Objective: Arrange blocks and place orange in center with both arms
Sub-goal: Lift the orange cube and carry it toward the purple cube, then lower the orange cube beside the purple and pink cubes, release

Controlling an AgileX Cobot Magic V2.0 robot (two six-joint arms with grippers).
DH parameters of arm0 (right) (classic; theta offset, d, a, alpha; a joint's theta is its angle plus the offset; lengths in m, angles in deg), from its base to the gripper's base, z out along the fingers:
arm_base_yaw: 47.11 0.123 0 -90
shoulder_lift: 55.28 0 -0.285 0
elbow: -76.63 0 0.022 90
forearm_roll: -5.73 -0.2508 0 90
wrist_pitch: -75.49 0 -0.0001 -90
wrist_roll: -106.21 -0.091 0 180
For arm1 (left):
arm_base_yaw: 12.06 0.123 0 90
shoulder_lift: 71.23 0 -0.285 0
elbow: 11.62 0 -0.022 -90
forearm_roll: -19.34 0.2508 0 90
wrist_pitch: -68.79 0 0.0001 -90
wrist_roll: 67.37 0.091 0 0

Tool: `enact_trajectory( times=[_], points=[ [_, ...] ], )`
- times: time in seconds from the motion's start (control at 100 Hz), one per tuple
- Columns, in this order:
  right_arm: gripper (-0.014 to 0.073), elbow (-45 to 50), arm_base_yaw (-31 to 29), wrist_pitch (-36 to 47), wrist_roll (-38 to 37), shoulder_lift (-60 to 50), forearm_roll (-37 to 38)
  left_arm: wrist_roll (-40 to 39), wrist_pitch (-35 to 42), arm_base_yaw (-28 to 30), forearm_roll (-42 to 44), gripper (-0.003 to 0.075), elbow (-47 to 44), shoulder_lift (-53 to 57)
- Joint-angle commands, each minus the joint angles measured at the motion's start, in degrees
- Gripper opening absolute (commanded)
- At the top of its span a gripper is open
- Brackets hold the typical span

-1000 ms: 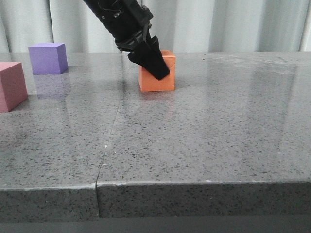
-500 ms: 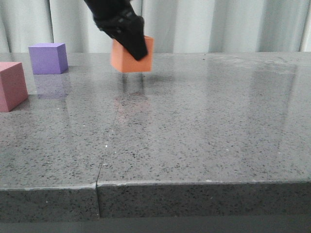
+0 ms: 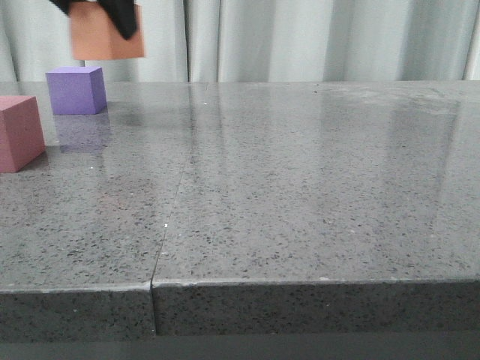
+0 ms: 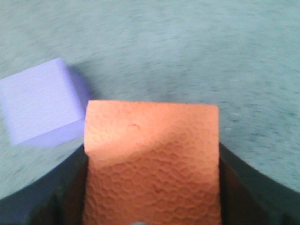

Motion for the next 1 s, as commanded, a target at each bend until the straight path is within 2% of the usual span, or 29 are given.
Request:
enact_trajectory(
  times=[0.0, 0.19, 0.33, 0.68, 0.99],
  points=[
    [-0.0068, -1.4, 0.0, 3.5, 0.5, -0.1, 0.6, -5.8, 0.9, 1.4, 3.3, 0.0221, 1.3, 4.2],
    [-0.0068, -1.4, 0.0, 3.5, 0.5, -0.1, 0.6, -13.4, 0.6, 2.5, 8.7, 0.0221, -2.8, 4.6],
    [-0.0068, -1.4, 0.0, 3.5, 0.5, -0.1, 0.6, -20.8, 3.1, 2.5, 13.9, 0.0221, -7.9, 4.6],
    [-0.0068, -1.4, 0.0, 3.5, 0.5, -0.1, 0.6, -24.8, 11.4, 2.5, 14.5, 0.0221, -15.7, 4.6],
    [-0.0068, -1.4, 0.0, 3.5, 0.5, -0.1, 0.6, -26.0, 12.1, 3.2, 15.0, 0.0221, -17.6, 4.1]
  ],
)
